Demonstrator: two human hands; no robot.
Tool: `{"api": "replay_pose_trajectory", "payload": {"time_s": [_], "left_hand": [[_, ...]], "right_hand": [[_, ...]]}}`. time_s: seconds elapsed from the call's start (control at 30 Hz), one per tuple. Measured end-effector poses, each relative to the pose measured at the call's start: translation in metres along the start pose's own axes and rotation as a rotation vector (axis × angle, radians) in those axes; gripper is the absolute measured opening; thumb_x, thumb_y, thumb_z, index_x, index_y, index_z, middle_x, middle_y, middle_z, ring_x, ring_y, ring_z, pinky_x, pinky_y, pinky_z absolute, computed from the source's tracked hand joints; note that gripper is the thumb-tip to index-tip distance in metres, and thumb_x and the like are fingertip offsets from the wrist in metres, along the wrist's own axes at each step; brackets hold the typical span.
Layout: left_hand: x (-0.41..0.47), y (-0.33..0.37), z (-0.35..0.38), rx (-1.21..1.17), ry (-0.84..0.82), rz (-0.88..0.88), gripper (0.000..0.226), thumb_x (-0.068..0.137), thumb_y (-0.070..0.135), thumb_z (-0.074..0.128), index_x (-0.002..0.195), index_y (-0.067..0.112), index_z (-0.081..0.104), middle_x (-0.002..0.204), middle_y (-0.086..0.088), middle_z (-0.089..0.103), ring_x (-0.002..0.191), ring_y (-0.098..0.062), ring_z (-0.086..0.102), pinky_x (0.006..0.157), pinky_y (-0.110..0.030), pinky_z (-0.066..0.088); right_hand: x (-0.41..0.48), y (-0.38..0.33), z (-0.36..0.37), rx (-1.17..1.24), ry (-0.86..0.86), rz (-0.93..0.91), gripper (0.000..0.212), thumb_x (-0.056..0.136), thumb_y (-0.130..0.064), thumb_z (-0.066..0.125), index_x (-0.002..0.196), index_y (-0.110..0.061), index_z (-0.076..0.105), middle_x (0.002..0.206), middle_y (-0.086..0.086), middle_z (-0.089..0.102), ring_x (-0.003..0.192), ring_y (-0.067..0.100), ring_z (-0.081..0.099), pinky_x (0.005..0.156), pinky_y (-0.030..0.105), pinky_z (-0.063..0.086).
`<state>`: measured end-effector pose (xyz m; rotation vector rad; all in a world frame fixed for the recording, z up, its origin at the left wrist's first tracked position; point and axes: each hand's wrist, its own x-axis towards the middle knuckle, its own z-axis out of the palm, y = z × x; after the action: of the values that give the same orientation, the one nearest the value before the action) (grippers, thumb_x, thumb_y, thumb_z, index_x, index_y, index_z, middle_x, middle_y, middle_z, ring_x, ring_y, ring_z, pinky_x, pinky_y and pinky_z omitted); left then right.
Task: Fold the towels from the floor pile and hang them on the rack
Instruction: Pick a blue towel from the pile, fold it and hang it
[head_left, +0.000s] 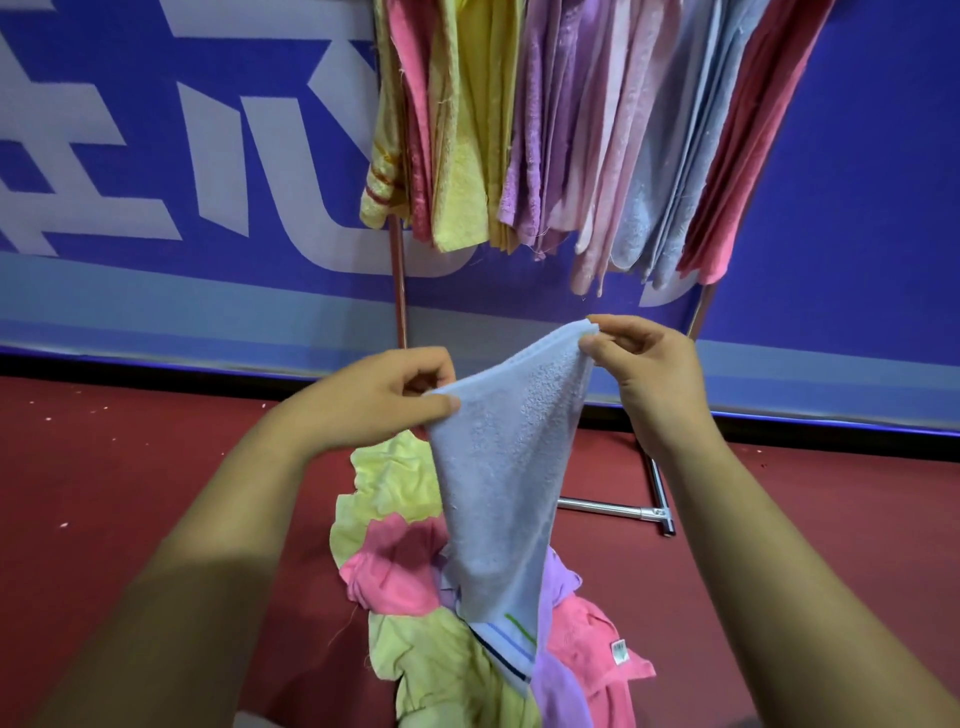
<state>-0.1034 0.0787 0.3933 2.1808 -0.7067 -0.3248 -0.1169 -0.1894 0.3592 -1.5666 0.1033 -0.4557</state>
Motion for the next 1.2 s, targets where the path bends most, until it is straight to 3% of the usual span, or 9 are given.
{"api": "replay_pose_trajectory", "payload": {"time_s": [0.13, 0.23, 0.37, 0.47, 0.6, 0.83, 0.97, 1.07, 1.2], "left_hand": [[-0.001, 0.006, 0.008, -0.081, -0.098, 0.029, 0.014, 0.087, 0.015, 0.06, 0.096, 0.021, 0.051, 0.073, -0.022, 0.038, 0.066, -0.034, 0.033, 0.063, -0.037, 0.032], [-0.002, 0.012, 0.009, -0.106, -0.166, 0.069, 0.022, 0.089, 0.01, 0.056, 0.106, 0.023, 0.06, 0.084, -0.029, 0.046, 0.072, -0.037, 0.037, 0.064, -0.027, 0.035], [-0.003, 0.01, 0.01, -0.113, -0.206, 0.047, 0.015, 0.092, 0.011, 0.069, 0.103, 0.021, 0.066, 0.074, -0.015, 0.041, 0.068, -0.022, 0.039, 0.066, -0.033, 0.036], [-0.002, 0.006, 0.013, -0.135, -0.215, 0.027, 0.028, 0.09, 0.004, 0.07, 0.113, 0.019, 0.064, 0.084, -0.006, 0.065, 0.085, -0.016, 0.063, 0.08, -0.034, 0.051], [0.0, 0.013, 0.017, -0.07, -0.035, 0.075, 0.009, 0.093, 0.016, 0.069, 0.099, 0.02, 0.074, 0.091, 0.0, 0.077, 0.096, -0.021, 0.072, 0.094, -0.047, 0.053], [0.0, 0.026, 0.023, 0.079, -0.052, 0.424, 0.007, 0.09, 0.018, 0.068, 0.084, 0.021, 0.069, 0.127, 0.016, 0.061, 0.134, -0.013, 0.045, 0.109, -0.027, 0.036], [0.003, 0.028, 0.026, 0.246, -0.1, 0.398, 0.007, 0.09, 0.031, 0.065, 0.083, 0.029, 0.065, 0.091, 0.008, 0.069, 0.1, -0.01, 0.061, 0.094, -0.018, 0.035], [0.009, 0.016, 0.031, 0.329, 0.131, 0.343, 0.012, 0.089, 0.041, 0.063, 0.086, 0.031, 0.068, 0.082, 0.012, 0.066, 0.086, -0.008, 0.057, 0.084, -0.022, 0.033], [0.013, 0.013, 0.035, 0.116, 0.366, 0.299, 0.004, 0.089, 0.024, 0.072, 0.087, 0.02, 0.072, 0.08, 0.012, 0.066, 0.081, -0.007, 0.06, 0.074, -0.019, 0.043]], "right_hand": [[-0.001, 0.003, 0.0, -0.031, 0.017, 0.018, 0.011, 0.085, -0.005, 0.075, 0.095, -0.008, 0.077, 0.091, 0.008, 0.078, 0.084, 0.011, 0.07, 0.09, 0.033, 0.056], [-0.002, 0.004, 0.001, -0.033, 0.001, 0.025, 0.009, 0.086, -0.007, 0.075, 0.095, -0.006, 0.076, 0.094, 0.013, 0.077, 0.084, 0.012, 0.068, 0.09, 0.036, 0.056], [-0.003, 0.007, 0.003, -0.063, -0.006, 0.023, 0.005, 0.086, -0.007, 0.075, 0.087, -0.012, 0.076, 0.081, -0.001, 0.076, 0.075, 0.005, 0.065, 0.076, 0.021, 0.052], [-0.003, 0.011, 0.001, -0.095, 0.023, 0.02, 0.007, 0.086, -0.008, 0.075, 0.084, -0.015, 0.076, 0.08, -0.004, 0.076, 0.073, 0.003, 0.065, 0.072, 0.018, 0.05], [-0.005, 0.009, 0.003, -0.1, 0.028, 0.027, 0.009, 0.086, -0.011, 0.075, 0.081, -0.018, 0.075, 0.077, -0.008, 0.075, 0.071, 0.001, 0.064, 0.066, 0.013, 0.048], [-0.01, 0.003, 0.013, -0.138, -0.035, 0.054, 0.008, 0.087, -0.011, 0.072, 0.082, -0.015, 0.075, 0.068, -0.014, 0.068, 0.058, -0.004, 0.053, 0.059, 0.013, 0.044], [-0.011, 0.0, 0.015, -0.139, -0.067, 0.075, 0.003, 0.087, -0.009, 0.073, 0.085, -0.011, 0.075, 0.066, -0.015, 0.068, 0.058, -0.005, 0.055, 0.061, 0.012, 0.045], [-0.016, -0.003, 0.02, -0.084, -0.101, 0.1, 0.004, 0.087, -0.004, 0.072, 0.083, -0.007, 0.072, 0.055, -0.013, 0.06, 0.05, 0.001, 0.05, 0.055, 0.016, 0.043], [-0.026, -0.01, 0.031, 0.093, -0.254, 0.169, 0.008, 0.084, -0.002, 0.074, 0.091, 0.0, 0.071, 0.068, 0.01, 0.064, 0.059, 0.017, 0.053, 0.06, 0.028, 0.048]]}}
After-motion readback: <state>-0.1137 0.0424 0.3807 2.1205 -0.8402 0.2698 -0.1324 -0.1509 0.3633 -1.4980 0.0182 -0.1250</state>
